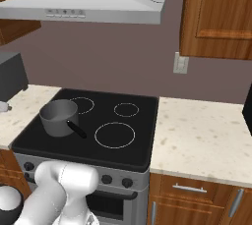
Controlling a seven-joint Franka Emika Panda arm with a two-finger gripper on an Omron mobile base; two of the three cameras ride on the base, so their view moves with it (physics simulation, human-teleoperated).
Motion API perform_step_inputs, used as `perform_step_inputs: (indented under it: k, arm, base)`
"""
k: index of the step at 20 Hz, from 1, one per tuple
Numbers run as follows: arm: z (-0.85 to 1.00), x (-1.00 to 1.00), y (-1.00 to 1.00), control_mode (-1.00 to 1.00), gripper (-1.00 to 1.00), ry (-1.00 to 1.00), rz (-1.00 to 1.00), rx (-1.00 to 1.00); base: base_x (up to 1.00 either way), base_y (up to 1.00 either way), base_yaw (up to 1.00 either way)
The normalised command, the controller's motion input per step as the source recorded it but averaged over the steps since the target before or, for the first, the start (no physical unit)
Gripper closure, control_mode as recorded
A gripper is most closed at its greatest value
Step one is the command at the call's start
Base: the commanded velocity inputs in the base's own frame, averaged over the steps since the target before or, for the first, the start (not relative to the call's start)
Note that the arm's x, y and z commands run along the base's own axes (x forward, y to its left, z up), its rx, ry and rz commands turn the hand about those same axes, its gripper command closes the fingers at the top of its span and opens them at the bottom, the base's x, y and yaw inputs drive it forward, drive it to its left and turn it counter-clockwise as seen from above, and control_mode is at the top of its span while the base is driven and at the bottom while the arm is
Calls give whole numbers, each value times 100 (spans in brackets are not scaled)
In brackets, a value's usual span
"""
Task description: Turn on the front left burner of the stove.
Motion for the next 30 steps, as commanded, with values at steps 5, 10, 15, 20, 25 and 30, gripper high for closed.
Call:
perform_step_inputs:
  k: [5,10,15,20,25,30]
  arm:
    - [-46,-20,26,-100,-100,-86,8,2]
    - [-41,-29,5,-100,-100,-45,1,5]
    - [-6,-2,0,-100,-100,0,0,0]
    - [-52,-4,0,-100,-100,1,0,0]
    - [-96,-7,2,-100,-100,6,0,0]
    - [-96,-4,0,-100,-100,7,0,0]
  base:
    - [0,0,0]
    - [0,0,0]
    - [0,0,0]
    - [0,0,0]
    - [0,0,0]
    - [0,0,0]
